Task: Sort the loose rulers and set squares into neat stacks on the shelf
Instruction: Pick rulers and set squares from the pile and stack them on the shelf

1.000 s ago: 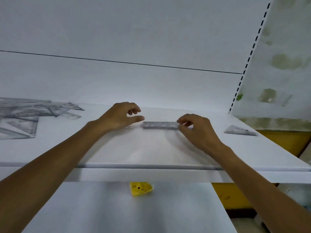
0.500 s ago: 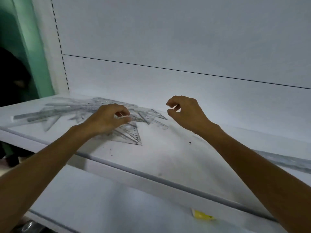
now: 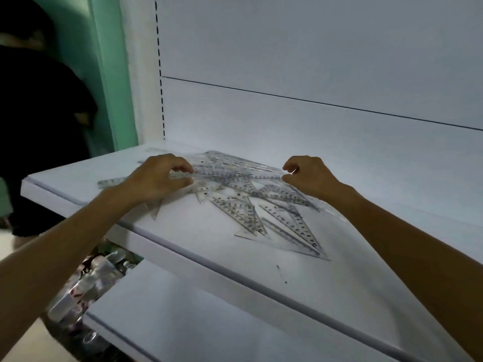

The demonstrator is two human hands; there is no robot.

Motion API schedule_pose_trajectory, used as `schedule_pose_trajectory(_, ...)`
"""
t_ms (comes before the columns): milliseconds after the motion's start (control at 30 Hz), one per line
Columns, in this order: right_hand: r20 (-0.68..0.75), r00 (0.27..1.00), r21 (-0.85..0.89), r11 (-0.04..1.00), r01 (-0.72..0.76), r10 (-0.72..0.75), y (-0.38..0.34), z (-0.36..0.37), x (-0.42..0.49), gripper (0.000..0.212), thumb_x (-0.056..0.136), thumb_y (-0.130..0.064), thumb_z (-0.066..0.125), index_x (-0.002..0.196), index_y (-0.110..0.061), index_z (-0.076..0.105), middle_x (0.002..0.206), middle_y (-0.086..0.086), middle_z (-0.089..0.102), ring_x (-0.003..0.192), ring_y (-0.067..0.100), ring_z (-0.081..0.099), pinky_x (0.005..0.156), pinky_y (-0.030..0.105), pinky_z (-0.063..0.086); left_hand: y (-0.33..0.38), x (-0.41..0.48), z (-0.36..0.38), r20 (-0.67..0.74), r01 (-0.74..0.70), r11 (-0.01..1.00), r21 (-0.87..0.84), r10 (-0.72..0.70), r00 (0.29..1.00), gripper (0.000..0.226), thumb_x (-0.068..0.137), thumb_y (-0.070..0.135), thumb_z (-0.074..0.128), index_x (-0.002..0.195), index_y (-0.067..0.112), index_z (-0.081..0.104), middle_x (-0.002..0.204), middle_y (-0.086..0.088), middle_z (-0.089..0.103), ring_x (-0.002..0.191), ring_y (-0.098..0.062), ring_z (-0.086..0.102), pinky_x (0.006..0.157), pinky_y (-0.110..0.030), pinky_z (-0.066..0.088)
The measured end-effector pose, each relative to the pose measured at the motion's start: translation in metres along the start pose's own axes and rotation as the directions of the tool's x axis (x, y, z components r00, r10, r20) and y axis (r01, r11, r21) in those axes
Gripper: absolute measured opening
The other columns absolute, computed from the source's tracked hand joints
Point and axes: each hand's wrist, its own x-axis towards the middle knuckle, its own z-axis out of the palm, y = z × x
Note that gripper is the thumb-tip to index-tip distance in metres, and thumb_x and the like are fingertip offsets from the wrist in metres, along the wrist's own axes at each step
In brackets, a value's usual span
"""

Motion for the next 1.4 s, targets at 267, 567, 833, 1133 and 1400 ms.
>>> schedule_pose_trajectory(267,0.074,0.996,-0.014,0.999,0.051,-0.050,-0.025,0.035,0.036,0.036,0.085,-0.014,0.059,0.120,-0.007,0.055,0.122,0.010,0.058,0.110,0.023,0.054,0.095,0.036,0.045,-0.053,0.019,-0.002,0.117,0.053,0.996,0.070,-0.061,0.991,0.045,0.083,0.045,0.060,0.122,0.022,0.053,0.125,-0.005,0.054,0.113,-0.020,0.048,0.089,-0.029,0.034)
schedule_pose_trajectory(567,0.200,0.977,-0.230,0.965,0.124,-0.078,-0.031,0.050,0.049,0.037,0.094,-0.027,0.045,0.129,-0.013,0.051,0.129,0.011,0.054,0.115,0.027,0.051,0.095,0.040,0.043,-0.058,0.042,0.006,0.169,-0.008,0.999,0.054,-0.001,0.986,0.044,0.078,0.055,0.058,0.108,0.023,0.064,0.106,0.004,0.061,0.092,-0.012,0.054,0.079,-0.029,0.041)
schedule_pose_trajectory(833,0.066,0.992,-0.191,0.974,0.118,-0.107,-0.026,0.054,0.048,0.030,0.097,-0.021,0.038,0.092,-0.004,0.062,0.095,0.014,0.065,0.082,0.025,0.056,0.075,0.034,0.045,-0.048,0.044,0.009,0.143,-0.010,0.989,-0.145,0.031,0.989,0.026,0.074,0.043,0.070,0.092,0.024,0.065,0.086,0.010,0.065,0.080,0.002,0.059,0.067,-0.011,0.040)
schedule_pose_trajectory(1133,-0.186,0.977,-0.162,0.984,0.077,-0.107,-0.030,0.041,0.039,0.034,0.089,0.002,0.039,0.118,-0.012,0.050,0.094,0.006,0.061,0.083,0.024,0.057,0.069,0.032,0.044,-0.039,0.040,0.010,0.067,-0.078,0.995,-0.063,0.082,0.994,0.027,0.085,0.030,0.060,0.111,0.022,0.060,0.097,0.002,0.060,0.087,-0.012,0.056,0.077,-0.027,0.041)
schedule_pose_trajectory(1400,-0.224,0.964,-0.204,0.974,0.097,-0.142,-0.015,0.023,0.015,0.038,0.087,-0.040,0.058,0.119,-0.021,0.052,0.096,-0.005,0.051,0.078,0.010,0.047,0.070,0.026,0.038,-0.008,0.044,0.006,-0.058,-0.142,0.989,-0.049,0.139,0.989,0.031,0.088,0.030,0.056,0.116,0.019,0.054,0.100,0.004,0.047,0.075,-0.015,0.055,0.074,-0.030,0.041)
